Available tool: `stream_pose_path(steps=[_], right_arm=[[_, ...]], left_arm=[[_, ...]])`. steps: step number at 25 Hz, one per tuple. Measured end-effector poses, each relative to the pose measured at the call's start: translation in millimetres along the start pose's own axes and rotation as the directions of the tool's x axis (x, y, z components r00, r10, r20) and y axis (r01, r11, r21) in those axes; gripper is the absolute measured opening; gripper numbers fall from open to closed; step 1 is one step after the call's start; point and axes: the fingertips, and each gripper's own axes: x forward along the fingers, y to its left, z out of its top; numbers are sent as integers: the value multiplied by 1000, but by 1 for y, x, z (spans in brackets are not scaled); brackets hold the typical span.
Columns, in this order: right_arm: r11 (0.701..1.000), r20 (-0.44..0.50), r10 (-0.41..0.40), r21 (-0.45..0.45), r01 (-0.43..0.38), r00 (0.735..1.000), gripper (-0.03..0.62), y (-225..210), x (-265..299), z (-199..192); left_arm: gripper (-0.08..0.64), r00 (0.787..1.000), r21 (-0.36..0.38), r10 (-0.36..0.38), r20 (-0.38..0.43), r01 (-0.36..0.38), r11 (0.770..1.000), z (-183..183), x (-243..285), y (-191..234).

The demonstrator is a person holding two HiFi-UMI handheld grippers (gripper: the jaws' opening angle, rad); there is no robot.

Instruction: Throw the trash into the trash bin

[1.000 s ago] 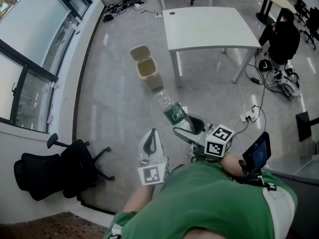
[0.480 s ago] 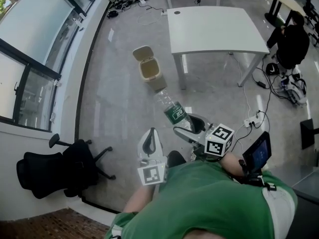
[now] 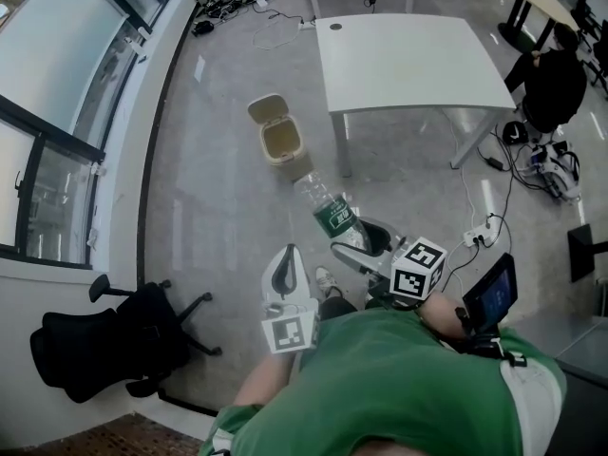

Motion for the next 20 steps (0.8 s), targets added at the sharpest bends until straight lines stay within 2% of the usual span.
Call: stream_pose_path(steps=[7, 12, 20], right_arm=[[999, 8, -41, -12, 41, 999, 321, -18, 42, 13], [998, -7, -60, -21, 59, 998, 319, -23, 89, 21], [996, 2, -92, -23, 92, 996, 321, -25, 142, 23]], left_arm=[[5, 999, -11, -40, 17, 40, 999, -4, 39, 36], [5, 998, -30, -56, 15, 56, 998, -7, 64, 78], [5, 997, -51, -79, 17, 79, 996, -12, 82, 128]])
